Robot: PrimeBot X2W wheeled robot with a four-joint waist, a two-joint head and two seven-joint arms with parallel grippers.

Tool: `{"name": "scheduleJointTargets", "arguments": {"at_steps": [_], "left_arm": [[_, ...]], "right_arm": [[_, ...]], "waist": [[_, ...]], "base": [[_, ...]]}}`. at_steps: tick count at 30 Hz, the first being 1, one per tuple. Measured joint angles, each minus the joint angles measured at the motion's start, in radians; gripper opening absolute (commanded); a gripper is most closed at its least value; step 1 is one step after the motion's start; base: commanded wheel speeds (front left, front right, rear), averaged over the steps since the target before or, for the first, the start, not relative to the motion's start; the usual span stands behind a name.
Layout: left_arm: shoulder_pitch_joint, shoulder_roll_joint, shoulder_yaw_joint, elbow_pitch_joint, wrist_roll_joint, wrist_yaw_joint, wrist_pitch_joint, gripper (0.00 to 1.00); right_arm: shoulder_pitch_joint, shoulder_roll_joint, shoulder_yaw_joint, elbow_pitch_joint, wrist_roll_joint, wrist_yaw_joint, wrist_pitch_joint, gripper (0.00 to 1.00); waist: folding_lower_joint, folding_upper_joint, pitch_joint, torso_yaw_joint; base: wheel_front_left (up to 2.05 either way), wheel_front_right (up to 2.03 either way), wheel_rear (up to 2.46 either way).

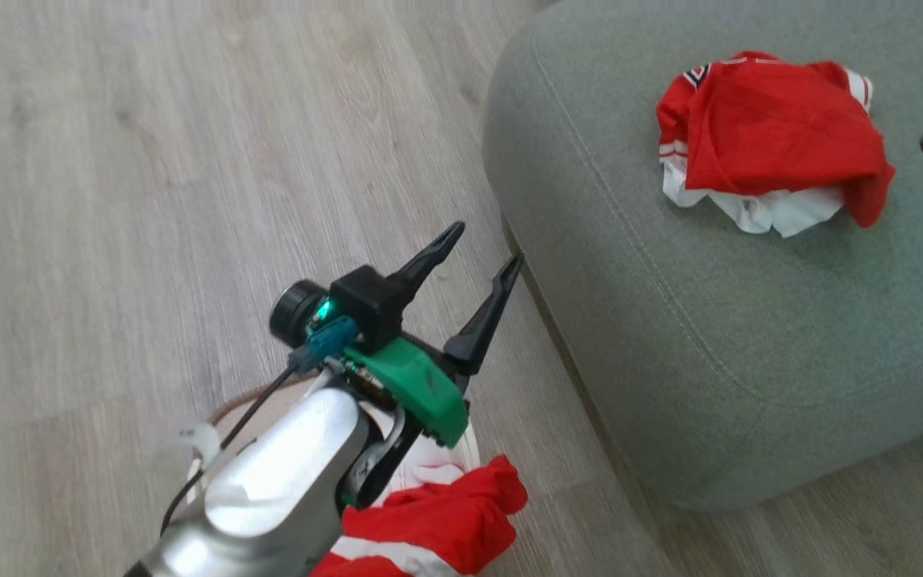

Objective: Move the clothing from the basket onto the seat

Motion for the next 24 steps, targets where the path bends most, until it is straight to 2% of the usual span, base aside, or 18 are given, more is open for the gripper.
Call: {"name": "scheduleJointTargets", "arguments": {"at_steps": [12, 18, 24], "left_arm": [[0.114, 0.063, 0.06, -0.074, -0.035, 0.056, -0.02, 1.0], [0.165, 0.104, 0.102, -0.121, -0.052, 0.099, -0.029, 1.0], [0.264, 0.155, 0.163, -0.167, -0.061, 0.15, -0.039, 1.0]], "right_arm": [[0.008, -0.081, 0.012, -0.097, 0.011, 0.0, -0.149, 1.0], [0.056, -0.105, -0.05, -0.148, 0.026, 0.0, -0.249, 1.0], [0.209, -0.103, -0.174, -0.174, 0.027, 0.0, -0.296, 1.0]], "waist": [[0.0, 0.0, -0.085, 0.083], [0.0, 0.0, -0.11, 0.138], [0.0, 0.0, -0.122, 0.185]], "base": [[0.0, 0.0, 0.0], [0.0, 0.0, 0.0], [0.0, 0.0, 0.0]]}}
